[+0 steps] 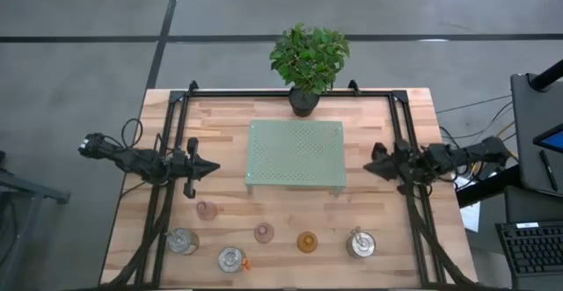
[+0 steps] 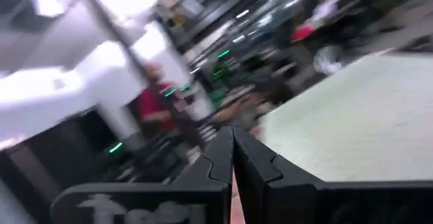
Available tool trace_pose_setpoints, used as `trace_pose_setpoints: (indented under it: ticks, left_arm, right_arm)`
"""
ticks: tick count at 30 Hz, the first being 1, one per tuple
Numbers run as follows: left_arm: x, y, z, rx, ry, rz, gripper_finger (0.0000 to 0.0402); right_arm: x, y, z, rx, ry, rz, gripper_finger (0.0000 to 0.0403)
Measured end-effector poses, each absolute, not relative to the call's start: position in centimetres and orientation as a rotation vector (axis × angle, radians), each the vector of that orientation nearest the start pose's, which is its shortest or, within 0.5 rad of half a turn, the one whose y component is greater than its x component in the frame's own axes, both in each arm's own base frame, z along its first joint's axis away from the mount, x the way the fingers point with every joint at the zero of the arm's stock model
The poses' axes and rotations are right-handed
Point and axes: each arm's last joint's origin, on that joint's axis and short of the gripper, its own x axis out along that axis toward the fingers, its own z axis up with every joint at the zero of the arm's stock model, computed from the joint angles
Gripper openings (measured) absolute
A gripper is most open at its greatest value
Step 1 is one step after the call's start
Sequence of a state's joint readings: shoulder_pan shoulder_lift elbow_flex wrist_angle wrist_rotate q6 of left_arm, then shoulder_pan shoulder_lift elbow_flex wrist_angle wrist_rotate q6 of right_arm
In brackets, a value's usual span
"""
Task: Pick & Place candle stick holders
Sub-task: Put the right silver candle on the shelf
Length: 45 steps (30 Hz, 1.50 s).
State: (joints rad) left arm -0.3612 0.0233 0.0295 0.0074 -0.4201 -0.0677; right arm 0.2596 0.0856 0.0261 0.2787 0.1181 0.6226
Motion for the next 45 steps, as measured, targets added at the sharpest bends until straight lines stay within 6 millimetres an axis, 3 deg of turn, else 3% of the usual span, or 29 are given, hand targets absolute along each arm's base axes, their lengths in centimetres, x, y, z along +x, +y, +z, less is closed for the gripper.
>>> trace_pose_setpoints:
  ticks: [13,19,23,28,34,39,45]
  left_arm:
    - [9.3,-2.3,17.2,-0.073,-0.014,0.058,0.0010]
    - [9.3,-2.3,17.2,-0.073,-0.015,0.058,0.0010]
    - [9.3,-2.3,17.2,-0.073,-0.015,0.058,0.0010]
    - [9.3,-2.3,17.2,-0.073,-0.016,0.058,0.0010]
    - [9.3,-2.3,17.3,-0.074,-0.017,0.058,0.0010]
    - [9.3,-2.3,17.3,-0.074,-0.017,0.058,0.0010]
    - [9.3,-2.2,17.3,-0.074,-0.018,0.058,0.0010]
  right_arm:
    - [12.1,4.5,18.8,0.752,-0.081,0.286,0.0008]
    - [14.2,6.8,21.3,0.768,0.007,0.338,0.0008]
    - [16.6,8.5,23.1,0.764,0.216,0.281,0.0009]
    - [18.6,10.2,24.6,0.757,0.656,0.064,0.0013]
    - [20.0,12.9,26.3,0.795,1.048,-0.133,0.0060]
    - [20.8,15.5,28.1,0.764,1.226,-0.236,0.0111]
    - [21.6,19.3,27.7,0.708,1.376,-0.323,0.0144]
